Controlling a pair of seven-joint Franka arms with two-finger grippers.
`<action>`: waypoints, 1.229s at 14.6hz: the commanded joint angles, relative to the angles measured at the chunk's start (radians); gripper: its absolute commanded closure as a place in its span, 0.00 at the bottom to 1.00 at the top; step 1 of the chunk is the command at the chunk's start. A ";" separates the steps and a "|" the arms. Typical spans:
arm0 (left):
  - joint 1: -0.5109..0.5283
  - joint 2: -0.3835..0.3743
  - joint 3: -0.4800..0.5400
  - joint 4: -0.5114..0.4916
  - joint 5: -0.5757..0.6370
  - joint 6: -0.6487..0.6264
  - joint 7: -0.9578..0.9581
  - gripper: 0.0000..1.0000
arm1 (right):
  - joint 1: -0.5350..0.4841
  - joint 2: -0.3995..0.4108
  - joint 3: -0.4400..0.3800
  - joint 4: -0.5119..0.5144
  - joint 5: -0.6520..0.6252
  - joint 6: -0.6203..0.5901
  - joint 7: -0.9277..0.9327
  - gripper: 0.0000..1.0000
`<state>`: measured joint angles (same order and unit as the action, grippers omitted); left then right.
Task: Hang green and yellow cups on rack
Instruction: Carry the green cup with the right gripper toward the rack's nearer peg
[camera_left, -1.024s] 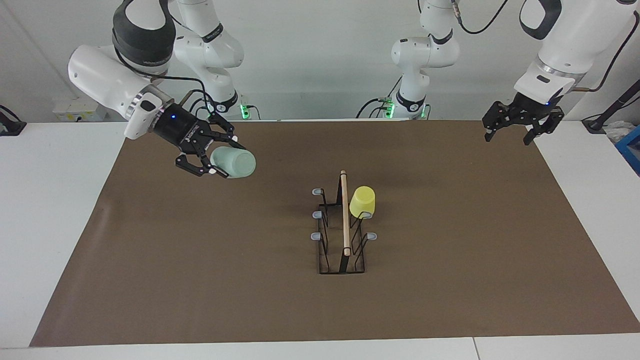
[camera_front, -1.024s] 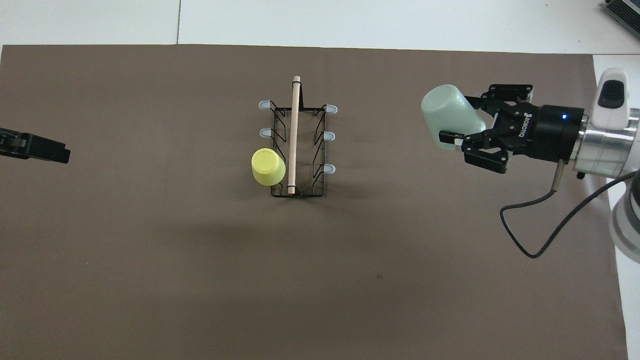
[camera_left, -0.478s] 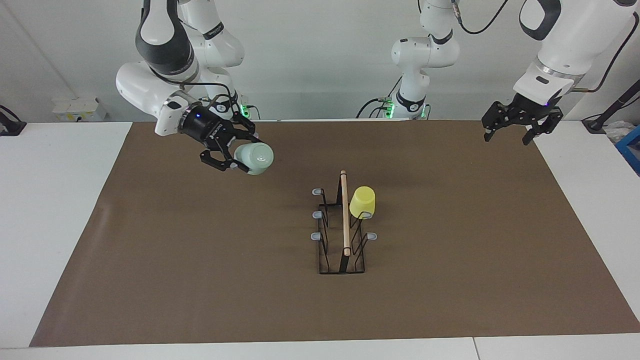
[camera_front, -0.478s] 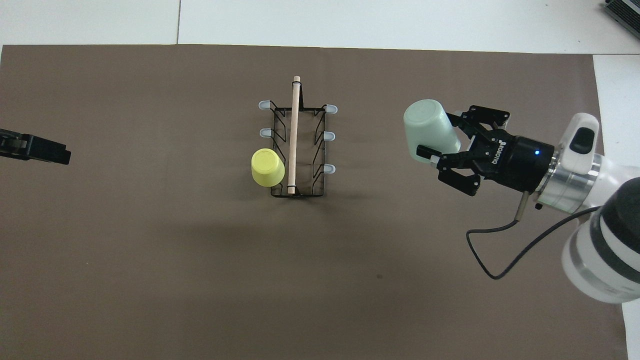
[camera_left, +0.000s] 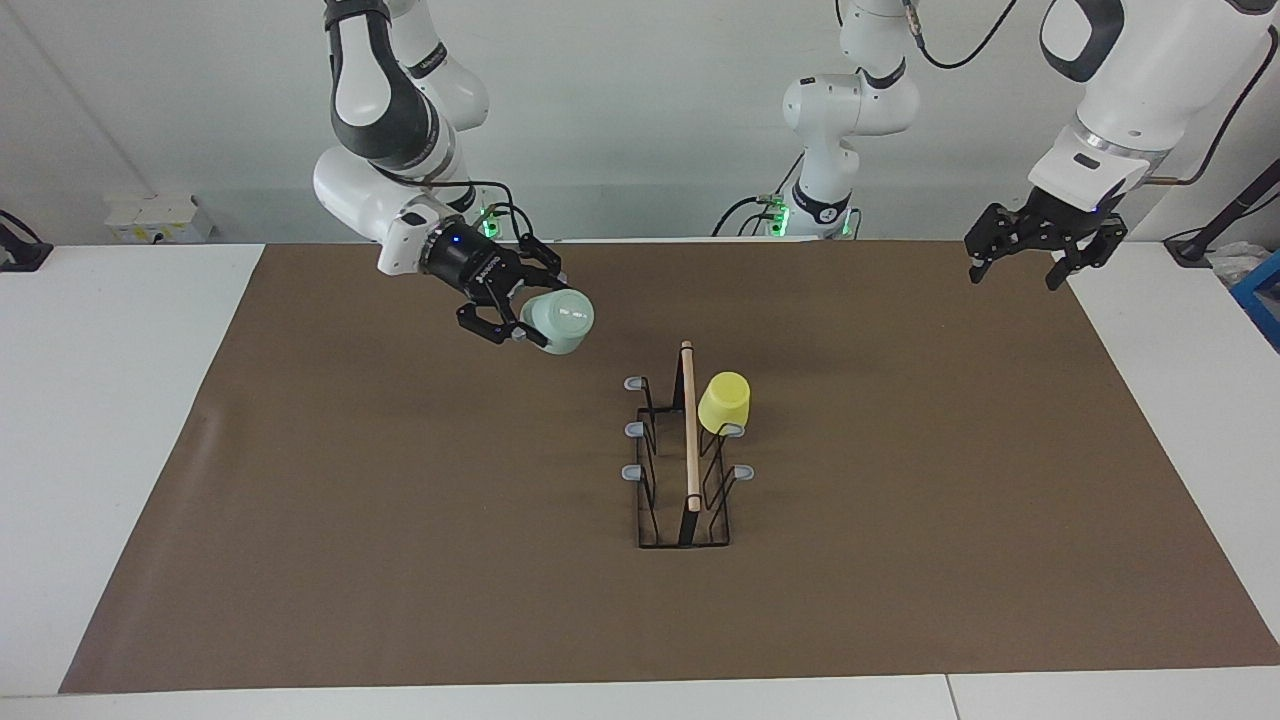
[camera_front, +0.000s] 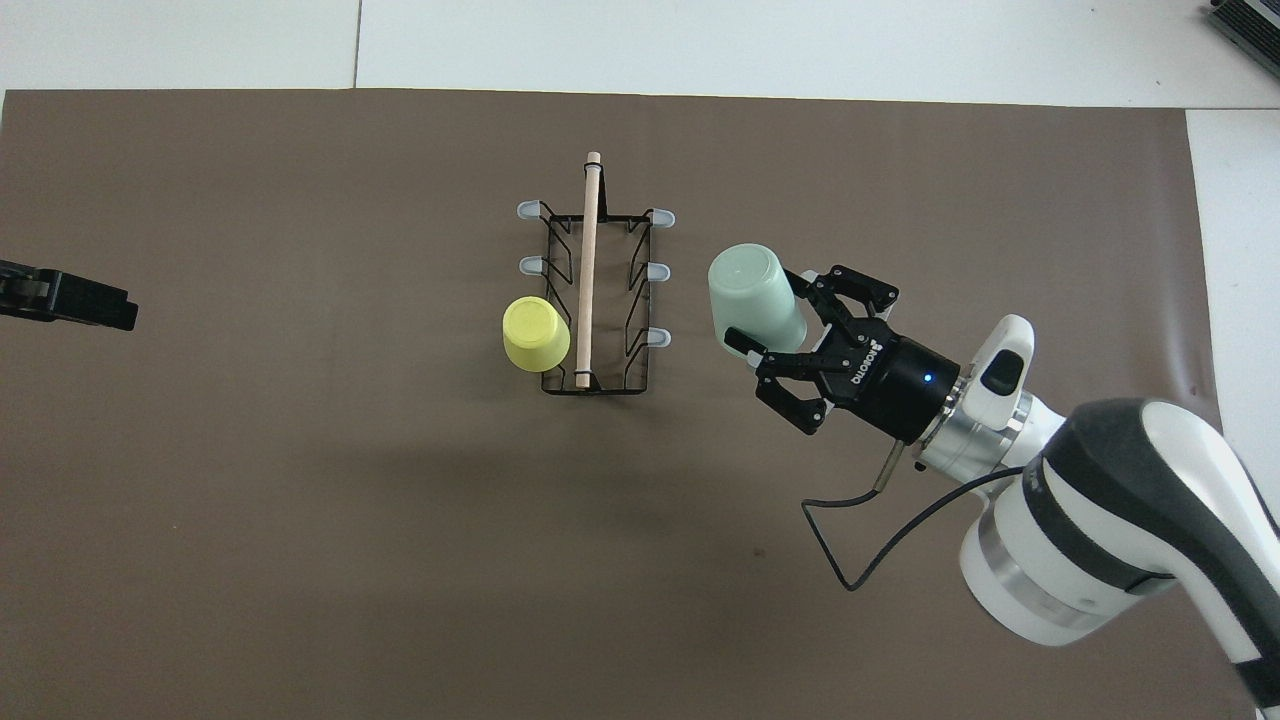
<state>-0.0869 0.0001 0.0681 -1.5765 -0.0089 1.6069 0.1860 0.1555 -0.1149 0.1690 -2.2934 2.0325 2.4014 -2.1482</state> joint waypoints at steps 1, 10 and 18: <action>-0.007 -0.031 0.006 -0.031 0.017 -0.004 0.000 0.00 | 0.004 0.040 0.000 -0.003 0.095 0.008 -0.109 0.50; -0.007 -0.031 0.006 -0.031 0.017 -0.004 0.000 0.00 | 0.076 0.116 0.001 0.006 0.313 0.001 -0.276 0.53; -0.007 -0.031 0.006 -0.031 0.015 -0.004 0.000 0.00 | 0.127 0.192 0.001 0.049 0.428 0.016 -0.383 0.53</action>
<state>-0.0869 0.0001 0.0681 -1.5765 -0.0089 1.6069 0.1860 0.2673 0.0429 0.1695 -2.2828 2.4139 2.4029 -2.4877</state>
